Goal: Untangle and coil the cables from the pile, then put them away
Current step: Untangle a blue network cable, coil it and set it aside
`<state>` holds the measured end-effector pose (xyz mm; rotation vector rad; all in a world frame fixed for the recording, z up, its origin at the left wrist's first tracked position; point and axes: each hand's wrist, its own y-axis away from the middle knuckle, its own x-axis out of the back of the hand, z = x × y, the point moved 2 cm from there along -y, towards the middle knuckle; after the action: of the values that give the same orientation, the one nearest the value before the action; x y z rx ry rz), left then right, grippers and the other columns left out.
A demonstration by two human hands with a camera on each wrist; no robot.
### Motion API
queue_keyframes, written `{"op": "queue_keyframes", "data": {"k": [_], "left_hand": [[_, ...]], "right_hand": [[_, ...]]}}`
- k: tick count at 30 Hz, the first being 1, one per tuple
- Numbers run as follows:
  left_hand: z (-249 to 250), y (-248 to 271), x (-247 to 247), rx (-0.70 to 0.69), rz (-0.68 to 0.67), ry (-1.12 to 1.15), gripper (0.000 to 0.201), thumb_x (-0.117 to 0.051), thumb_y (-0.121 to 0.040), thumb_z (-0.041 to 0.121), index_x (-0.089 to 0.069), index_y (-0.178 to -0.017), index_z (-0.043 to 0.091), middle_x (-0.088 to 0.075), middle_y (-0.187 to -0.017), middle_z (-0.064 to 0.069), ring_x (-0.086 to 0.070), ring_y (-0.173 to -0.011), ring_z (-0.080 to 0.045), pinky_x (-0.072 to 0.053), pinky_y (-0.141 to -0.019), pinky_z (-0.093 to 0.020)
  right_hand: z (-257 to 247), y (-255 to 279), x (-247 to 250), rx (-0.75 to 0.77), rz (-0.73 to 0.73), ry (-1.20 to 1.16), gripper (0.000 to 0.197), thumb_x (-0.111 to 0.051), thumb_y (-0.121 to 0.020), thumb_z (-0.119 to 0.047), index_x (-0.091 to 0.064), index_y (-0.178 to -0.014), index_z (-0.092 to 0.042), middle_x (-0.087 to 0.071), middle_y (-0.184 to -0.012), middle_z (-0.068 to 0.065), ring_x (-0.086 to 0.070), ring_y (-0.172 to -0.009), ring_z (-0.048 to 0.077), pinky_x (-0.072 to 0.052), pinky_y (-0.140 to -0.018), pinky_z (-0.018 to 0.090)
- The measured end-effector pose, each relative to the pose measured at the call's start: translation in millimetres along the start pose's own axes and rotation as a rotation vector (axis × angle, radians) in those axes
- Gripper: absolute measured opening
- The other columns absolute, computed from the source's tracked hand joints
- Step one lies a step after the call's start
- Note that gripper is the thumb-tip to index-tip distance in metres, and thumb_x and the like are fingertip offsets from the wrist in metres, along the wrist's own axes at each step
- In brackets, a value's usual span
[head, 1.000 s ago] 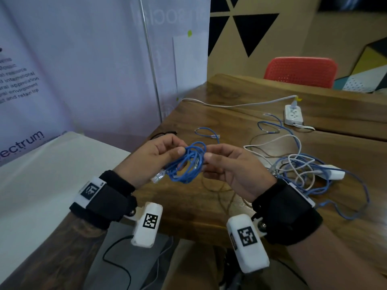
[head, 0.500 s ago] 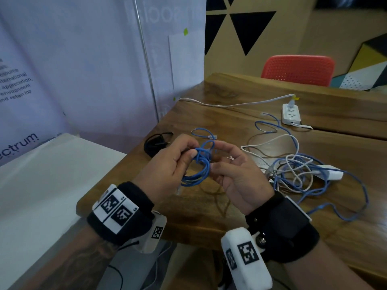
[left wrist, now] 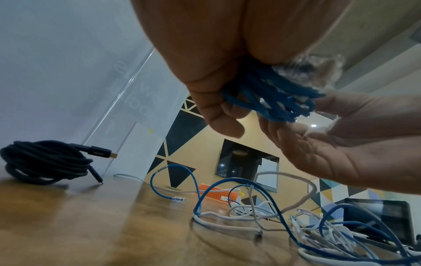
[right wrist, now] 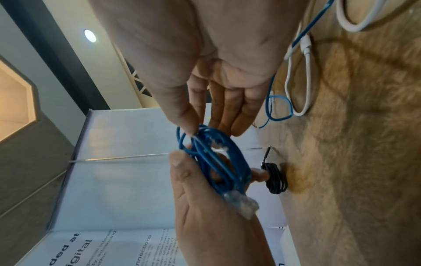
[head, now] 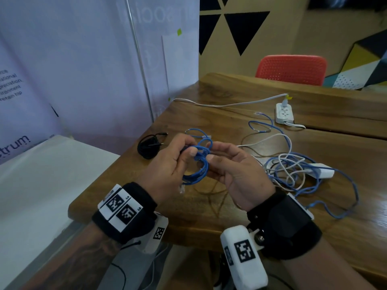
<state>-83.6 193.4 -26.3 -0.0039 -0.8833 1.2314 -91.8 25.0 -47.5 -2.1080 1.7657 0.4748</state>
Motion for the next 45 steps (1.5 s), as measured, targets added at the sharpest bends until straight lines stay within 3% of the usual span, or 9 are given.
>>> {"op": "queue_keyframes", "data": {"k": [3,6,11,18,25,32,37,42,45], "left_hand": [[3.5,-5.0,-0.8,0.027,-0.035,0.039,0.017,-0.048,-0.096,0.044,-0.046,-0.106,0.031,-0.061,-0.084,0.021,-0.061,-0.072,-0.003,-0.046,-0.059,-0.016],[6.8,-6.8,-2.2,0.029,-0.044,0.067,0.010,-0.048,-0.100,0.034,-0.046,-0.109,0.030,-0.062,-0.088,0.011,-0.064,-0.077,-0.008,-0.053,-0.064,-0.024],[16.7,-10.2,-8.7,0.036,-0.108,0.168,0.022,-0.043,-0.102,0.012,-0.041,-0.121,0.023,-0.059,-0.101,0.007,-0.063,-0.086,-0.002,-0.051,-0.072,-0.018],[17.8,-15.7,-11.2,0.065,-0.190,0.097,0.037,-0.049,-0.097,0.009,-0.034,-0.125,0.029,-0.059,-0.115,0.004,-0.064,-0.100,-0.007,-0.057,-0.086,-0.035],[18.1,-14.8,-11.2,0.066,-0.259,0.013,0.046,-0.048,-0.097,0.012,-0.031,-0.133,0.036,-0.058,-0.122,0.008,-0.062,-0.105,-0.002,-0.055,-0.090,-0.033],[17.2,-20.7,-9.1,-0.058,-0.167,-0.201,0.036,-0.044,-0.102,0.026,-0.039,-0.137,0.029,-0.060,-0.116,0.009,-0.058,-0.102,-0.003,-0.051,-0.085,-0.031],[16.2,-18.7,-15.7,-0.065,-0.116,-0.138,0.034,-0.043,-0.102,0.029,-0.042,-0.137,0.026,-0.059,-0.118,0.007,-0.059,-0.105,-0.008,-0.051,-0.087,-0.038],[20.5,-18.8,-16.6,-0.036,-0.043,0.013,0.026,-0.045,-0.102,0.020,-0.046,-0.128,0.024,-0.061,-0.110,0.010,-0.060,-0.096,-0.004,-0.049,-0.076,-0.018],[18.0,-22.8,-16.4,-0.013,-0.008,0.015,0.014,-0.047,-0.101,0.018,-0.051,-0.114,0.021,-0.061,-0.099,0.008,-0.059,-0.088,-0.006,-0.047,-0.070,-0.019]], "right_hand": [[-1.7,-0.7,-0.5,0.032,0.035,-0.017,0.017,-0.064,-0.086,0.001,-0.067,-0.098,-0.011,-0.076,-0.089,0.006,-0.072,-0.077,0.015,-0.057,-0.066,0.025],[-6.3,0.9,0.9,0.030,0.052,0.050,0.017,-0.063,-0.089,-0.002,-0.068,-0.104,-0.009,-0.075,-0.093,0.008,-0.071,-0.081,0.016,-0.058,-0.068,0.026],[-17.1,1.3,3.2,0.036,0.024,0.126,0.035,-0.073,-0.079,-0.014,-0.067,-0.113,-0.009,-0.075,-0.103,0.010,-0.072,-0.090,0.020,-0.057,-0.070,0.027],[-17.8,-6.4,8.9,0.059,0.095,0.225,0.030,-0.073,-0.080,0.007,-0.065,-0.105,-0.006,-0.075,-0.092,0.012,-0.071,-0.080,0.018,-0.055,-0.069,0.026],[-27.3,-9.3,12.5,-0.009,0.036,0.373,0.030,-0.072,-0.081,0.007,-0.063,-0.104,-0.010,-0.075,-0.084,0.011,-0.071,-0.074,0.018,-0.057,-0.075,0.031],[-37.8,-2.9,7.8,0.054,-0.004,0.393,0.039,-0.070,-0.082,0.013,-0.057,-0.109,-0.012,-0.075,-0.081,0.007,-0.071,-0.075,0.017,-0.059,-0.072,0.028],[-39.6,-3.0,1.4,0.079,-0.029,0.516,0.052,-0.069,-0.073,0.012,-0.053,-0.111,-0.020,-0.073,-0.083,0.017,-0.064,-0.076,0.027,-0.052,-0.077,0.045],[-44.1,-4.6,3.4,0.090,-0.004,0.602,0.039,-0.072,-0.073,0.001,-0.059,-0.107,-0.014,-0.077,-0.087,0.011,-0.071,-0.082,0.031,-0.053,-0.092,0.057],[-44.9,-3.3,2.6,0.155,0.004,0.701,0.025,-0.073,-0.077,-0.007,-0.065,-0.099,-0.016,-0.077,-0.087,0.008,-0.072,-0.088,0.034,-0.056,-0.088,0.058]]}}
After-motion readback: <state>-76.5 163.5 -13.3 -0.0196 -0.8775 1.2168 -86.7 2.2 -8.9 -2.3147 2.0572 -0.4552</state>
